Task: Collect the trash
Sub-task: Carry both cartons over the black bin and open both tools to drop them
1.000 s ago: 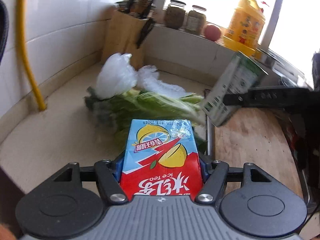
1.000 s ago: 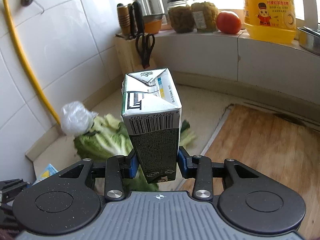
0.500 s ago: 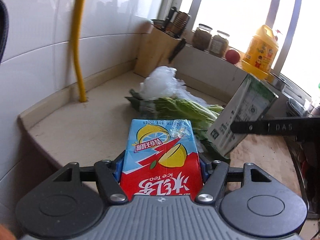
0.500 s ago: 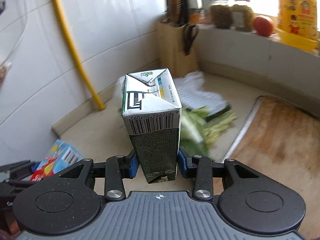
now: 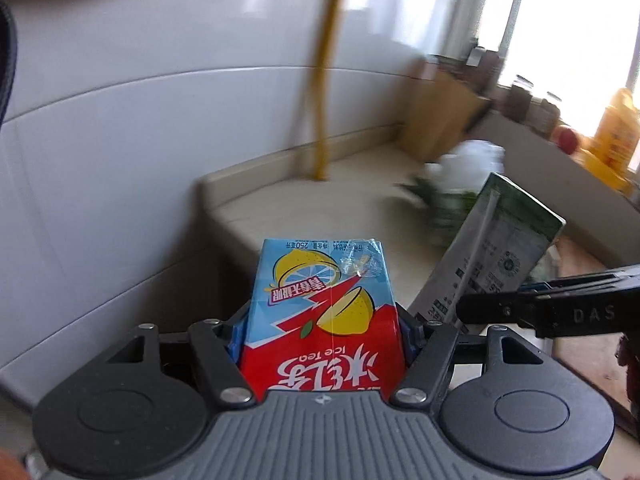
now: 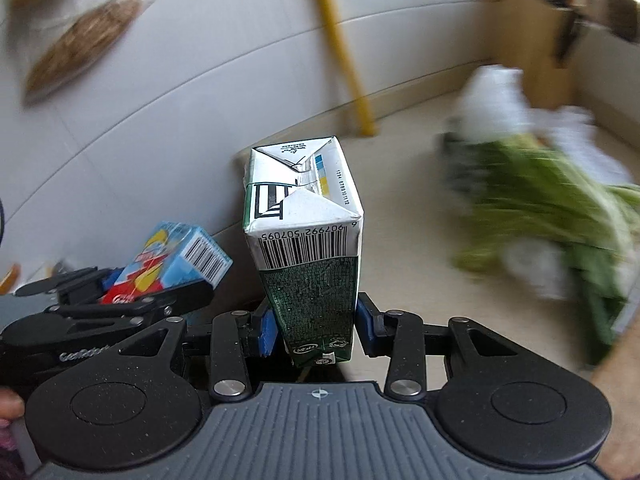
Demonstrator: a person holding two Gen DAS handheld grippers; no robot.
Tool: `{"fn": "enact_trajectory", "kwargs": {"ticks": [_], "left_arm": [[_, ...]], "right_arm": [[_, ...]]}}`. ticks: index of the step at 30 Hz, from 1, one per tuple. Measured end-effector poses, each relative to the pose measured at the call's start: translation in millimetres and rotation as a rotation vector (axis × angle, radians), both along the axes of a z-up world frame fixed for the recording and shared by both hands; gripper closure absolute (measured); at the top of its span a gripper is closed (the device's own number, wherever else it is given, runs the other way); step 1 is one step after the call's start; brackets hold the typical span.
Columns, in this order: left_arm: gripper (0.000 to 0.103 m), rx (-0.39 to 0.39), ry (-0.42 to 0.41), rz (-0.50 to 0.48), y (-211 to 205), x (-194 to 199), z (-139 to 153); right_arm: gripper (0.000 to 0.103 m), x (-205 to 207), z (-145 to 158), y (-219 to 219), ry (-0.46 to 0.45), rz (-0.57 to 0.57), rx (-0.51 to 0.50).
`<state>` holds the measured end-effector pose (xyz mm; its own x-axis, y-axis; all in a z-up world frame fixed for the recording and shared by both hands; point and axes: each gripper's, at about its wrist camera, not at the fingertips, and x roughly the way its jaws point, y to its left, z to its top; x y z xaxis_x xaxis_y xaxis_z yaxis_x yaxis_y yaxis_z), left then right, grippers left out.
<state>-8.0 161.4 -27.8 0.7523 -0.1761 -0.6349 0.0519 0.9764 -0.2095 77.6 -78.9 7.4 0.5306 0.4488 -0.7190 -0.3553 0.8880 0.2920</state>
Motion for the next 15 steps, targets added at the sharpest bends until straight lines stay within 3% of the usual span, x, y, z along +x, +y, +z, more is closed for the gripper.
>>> {"fn": "enact_trajectory", "kwargs": {"ticks": [7,15], "left_arm": [[0.039,0.018,0.049,0.161,6,-7,-9],[0.039,0.054,0.159,0.277,37,19,-51]], "right_arm": [[0.056,14,-20,70,0.071,0.174,-0.012],[0.055,43,-64,140,0.17,0.292,-0.082]]}}
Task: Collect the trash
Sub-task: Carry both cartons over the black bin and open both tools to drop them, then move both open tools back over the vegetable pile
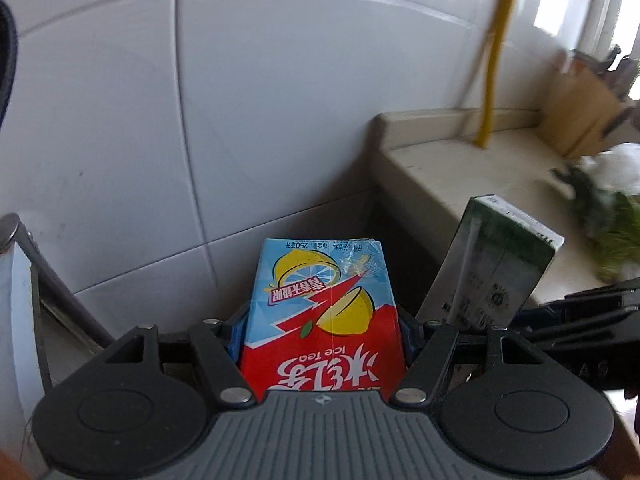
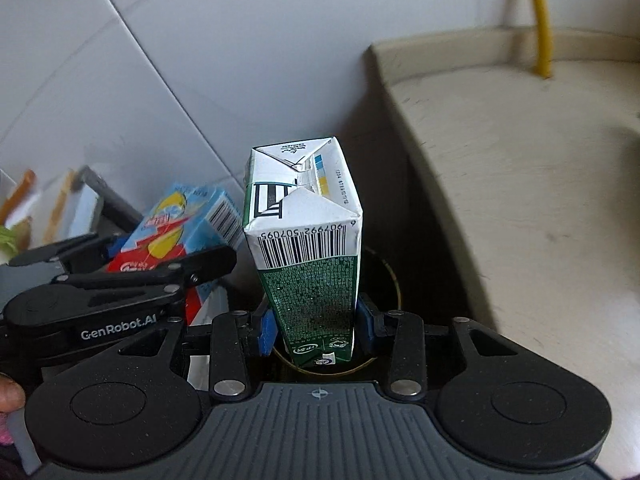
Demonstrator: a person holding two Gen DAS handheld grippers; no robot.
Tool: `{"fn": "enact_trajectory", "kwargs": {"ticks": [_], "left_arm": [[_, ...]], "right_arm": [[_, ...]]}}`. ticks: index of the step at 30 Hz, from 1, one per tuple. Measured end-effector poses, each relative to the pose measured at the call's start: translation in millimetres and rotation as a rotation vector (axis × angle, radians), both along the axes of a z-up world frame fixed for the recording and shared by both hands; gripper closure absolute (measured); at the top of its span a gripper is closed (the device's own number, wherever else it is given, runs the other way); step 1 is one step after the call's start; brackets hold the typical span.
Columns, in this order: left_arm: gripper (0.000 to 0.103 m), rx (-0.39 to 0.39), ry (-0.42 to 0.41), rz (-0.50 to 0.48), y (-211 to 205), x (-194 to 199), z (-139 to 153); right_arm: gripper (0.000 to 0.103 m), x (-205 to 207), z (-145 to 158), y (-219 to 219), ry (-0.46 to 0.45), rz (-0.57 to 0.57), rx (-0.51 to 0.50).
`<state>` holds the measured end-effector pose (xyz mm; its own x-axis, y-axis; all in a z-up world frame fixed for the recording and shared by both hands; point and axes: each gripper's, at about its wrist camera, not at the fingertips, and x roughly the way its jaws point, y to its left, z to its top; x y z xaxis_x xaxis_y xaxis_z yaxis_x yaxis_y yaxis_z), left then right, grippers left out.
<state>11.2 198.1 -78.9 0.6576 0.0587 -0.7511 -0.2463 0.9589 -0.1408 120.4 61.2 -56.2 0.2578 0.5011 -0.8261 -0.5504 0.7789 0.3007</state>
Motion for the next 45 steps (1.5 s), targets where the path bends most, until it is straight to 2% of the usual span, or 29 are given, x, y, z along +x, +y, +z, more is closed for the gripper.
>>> {"fn": "enact_trajectory", "kwargs": {"ticks": [5,9,11,20,31,37,42,45], "left_arm": [[0.039,0.034,0.079,0.044,13,24,-26],[0.036,0.021,0.122,0.07,18,33,-39],[0.031,0.021,0.129,0.073,20,33,-43],[0.03,0.019,0.109,0.062,21,31,-41],[0.026,0.071,-0.012,-0.071,-11,18,-17],[0.024,0.056,-0.064,-0.157,-36,7,2],[0.023,0.031,-0.121,-0.217,-64,3,28],[0.017,0.034,-0.177,-0.253,-83,3,47]], "right_arm": [[0.049,23,-29,25,0.045,0.024,-0.038],[0.048,31,-42,31,0.056,-0.002,-0.065],[0.048,28,-42,30,0.06,-0.007,-0.057],[0.045,16,-17,7,0.02,-0.039,-0.031],[0.038,-22,20,-53,-0.066,-0.206,-0.032],[0.031,-47,41,-83,-0.15,-0.305,-0.036],[0.029,-61,61,-119,-0.223,-0.378,-0.021],[0.027,-66,71,-147,-0.266,-0.43,-0.013]]}}
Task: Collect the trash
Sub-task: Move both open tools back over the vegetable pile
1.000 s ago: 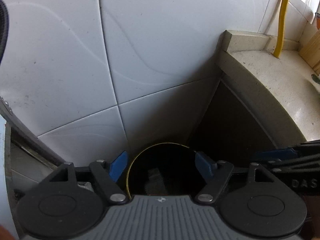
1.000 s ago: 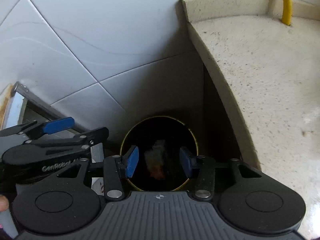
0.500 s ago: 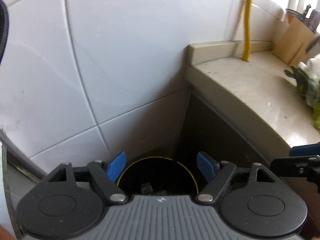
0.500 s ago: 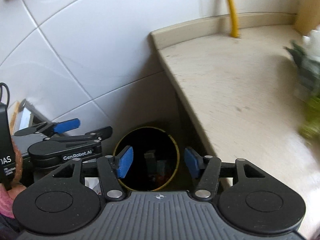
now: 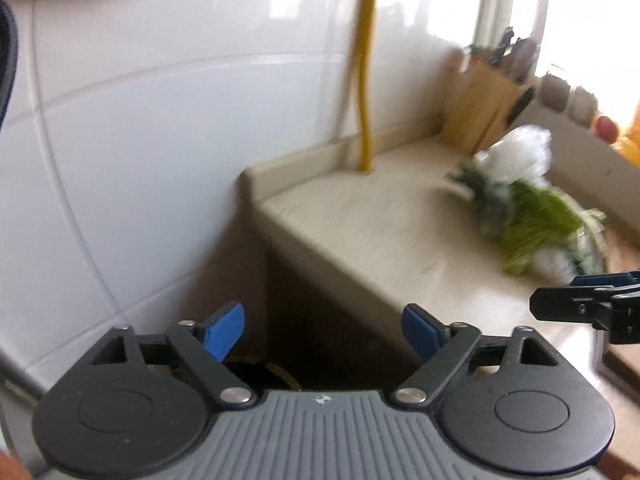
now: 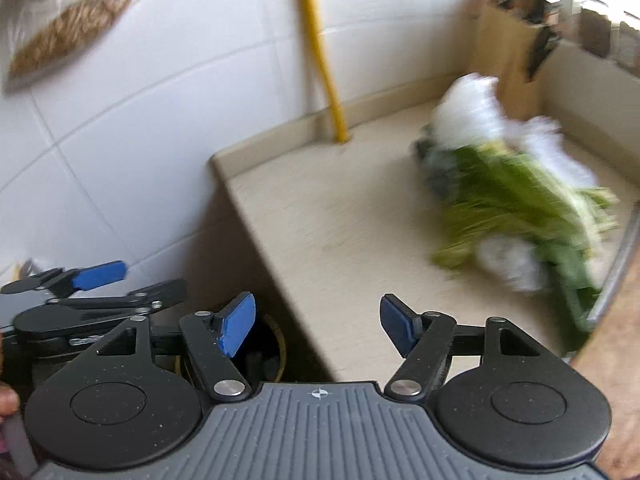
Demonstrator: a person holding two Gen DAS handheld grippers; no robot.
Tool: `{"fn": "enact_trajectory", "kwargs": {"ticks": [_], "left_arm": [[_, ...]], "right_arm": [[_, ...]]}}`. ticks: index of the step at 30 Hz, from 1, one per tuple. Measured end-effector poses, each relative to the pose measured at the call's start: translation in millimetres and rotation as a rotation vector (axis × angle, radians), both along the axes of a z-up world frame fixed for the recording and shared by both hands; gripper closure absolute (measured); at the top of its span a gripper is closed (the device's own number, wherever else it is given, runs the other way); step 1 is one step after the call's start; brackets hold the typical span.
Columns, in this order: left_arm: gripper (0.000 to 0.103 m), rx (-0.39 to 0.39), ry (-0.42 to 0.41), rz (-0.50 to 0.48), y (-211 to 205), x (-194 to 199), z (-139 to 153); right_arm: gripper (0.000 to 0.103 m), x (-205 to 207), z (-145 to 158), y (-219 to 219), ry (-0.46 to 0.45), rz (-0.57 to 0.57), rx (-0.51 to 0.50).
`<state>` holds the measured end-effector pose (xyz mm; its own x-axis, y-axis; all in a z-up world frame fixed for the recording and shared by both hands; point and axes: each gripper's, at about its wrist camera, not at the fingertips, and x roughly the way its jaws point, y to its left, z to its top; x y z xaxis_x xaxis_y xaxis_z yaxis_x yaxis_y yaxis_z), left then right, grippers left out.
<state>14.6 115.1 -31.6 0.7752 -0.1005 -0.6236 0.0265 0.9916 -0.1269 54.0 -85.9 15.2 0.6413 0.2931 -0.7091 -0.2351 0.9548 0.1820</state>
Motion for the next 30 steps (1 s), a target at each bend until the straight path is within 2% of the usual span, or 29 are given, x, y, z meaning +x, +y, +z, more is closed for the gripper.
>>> {"fn": "enact_trajectory", "kwargs": {"ticks": [9,16,23,28,30], "left_arm": [[0.015,-0.004,-0.103,-0.148,-84,29,43],[0.011,0.012,-0.158,-0.208,-150,61,60],[0.01,0.102,-0.175,-0.21,-198,107,60],[0.01,0.119,-0.166,-0.182,-209,137,58],[0.01,0.147,-0.166,-0.183,-214,149,55]], "right_arm": [[0.025,0,17,-89,-0.066,-0.135,-0.009],[0.024,8,15,-147,-0.077,-0.194,0.0],[0.024,18,6,-190,-0.068,-0.22,0.022],[0.024,30,1,-212,-0.052,-0.251,0.045],[0.024,35,-1,-216,-0.047,-0.264,0.048]]}}
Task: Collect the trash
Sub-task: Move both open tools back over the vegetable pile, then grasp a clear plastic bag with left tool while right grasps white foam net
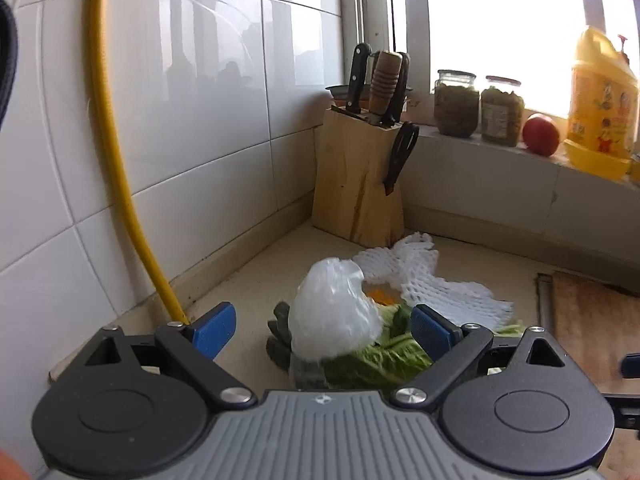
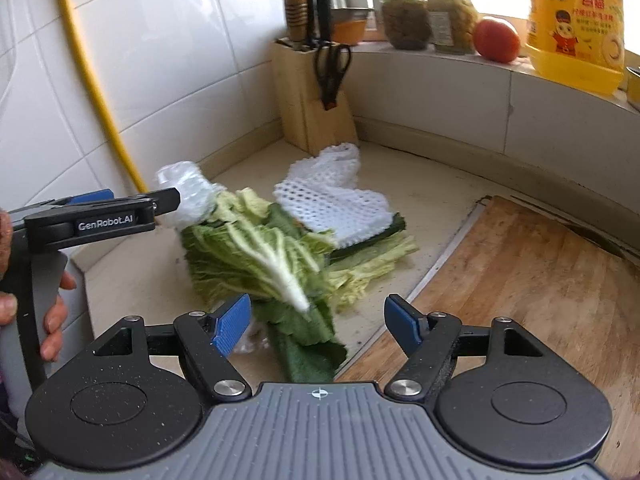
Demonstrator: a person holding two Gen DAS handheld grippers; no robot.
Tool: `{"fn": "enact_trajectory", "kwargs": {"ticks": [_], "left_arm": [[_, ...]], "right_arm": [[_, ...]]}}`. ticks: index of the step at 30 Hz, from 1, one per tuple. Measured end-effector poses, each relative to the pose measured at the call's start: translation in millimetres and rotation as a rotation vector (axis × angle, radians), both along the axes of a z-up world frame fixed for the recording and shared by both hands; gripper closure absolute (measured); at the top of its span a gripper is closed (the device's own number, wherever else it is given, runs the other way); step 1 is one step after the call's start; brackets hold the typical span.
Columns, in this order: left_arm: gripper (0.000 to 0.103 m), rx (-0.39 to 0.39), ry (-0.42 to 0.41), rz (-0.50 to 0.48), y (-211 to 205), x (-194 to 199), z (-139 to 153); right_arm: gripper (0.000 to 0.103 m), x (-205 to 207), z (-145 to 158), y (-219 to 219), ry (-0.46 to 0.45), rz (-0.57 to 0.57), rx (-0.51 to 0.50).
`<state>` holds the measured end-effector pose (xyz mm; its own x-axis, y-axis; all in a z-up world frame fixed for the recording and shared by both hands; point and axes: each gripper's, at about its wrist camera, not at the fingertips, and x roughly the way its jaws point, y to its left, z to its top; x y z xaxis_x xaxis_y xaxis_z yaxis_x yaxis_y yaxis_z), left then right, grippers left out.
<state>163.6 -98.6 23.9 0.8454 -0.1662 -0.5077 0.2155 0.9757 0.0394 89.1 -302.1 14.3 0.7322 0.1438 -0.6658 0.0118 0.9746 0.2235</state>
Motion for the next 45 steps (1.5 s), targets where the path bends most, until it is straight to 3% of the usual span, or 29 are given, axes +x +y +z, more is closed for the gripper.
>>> {"fn": "enact_trajectory", "kwargs": {"ticks": [6,8,10,12,13,19,27,41,42,43,44,45], "left_arm": [[0.01,0.017,0.018,-0.021,-9,31,-11],[0.017,0.018,0.029,-0.031,-9,39,-14],[0.051,0.011,0.042,-0.04,-3,43,-17],[0.068,-0.021,0.088,-0.057,8,47,-20],[0.071,-0.038,0.107,-0.067,15,48,-21],[0.076,-0.119,0.129,-0.106,43,44,-15],[0.077,-0.219,0.054,-0.136,64,41,10],[0.077,-0.258,0.094,-0.186,51,71,-2],[0.077,-0.26,0.098,-0.192,50,74,-3],[0.077,-0.26,0.101,-0.195,49,75,-3],[0.077,-0.259,0.104,-0.197,48,77,-4],[0.077,-0.258,0.107,-0.198,47,78,-4]], "right_arm": [[0.024,10,-1,-3,0.007,-0.039,-0.006],[0.024,15,1,-5,0.007,-0.051,-0.008],[0.024,23,3,-6,0.001,-0.07,-0.018],[0.024,30,4,-7,-0.004,-0.083,-0.022],[0.024,34,5,-6,-0.005,-0.084,-0.028],[0.026,72,1,-4,0.005,-0.07,-0.088],[0.025,135,-16,3,0.05,0.0,-0.159],[0.023,183,-45,17,0.107,0.092,-0.187],[0.026,187,-47,15,0.118,0.087,-0.181],[0.036,190,-51,11,0.135,0.079,-0.168],[0.056,194,-55,6,0.159,0.065,-0.148],[0.068,198,-60,-1,0.193,0.047,-0.114]]}}
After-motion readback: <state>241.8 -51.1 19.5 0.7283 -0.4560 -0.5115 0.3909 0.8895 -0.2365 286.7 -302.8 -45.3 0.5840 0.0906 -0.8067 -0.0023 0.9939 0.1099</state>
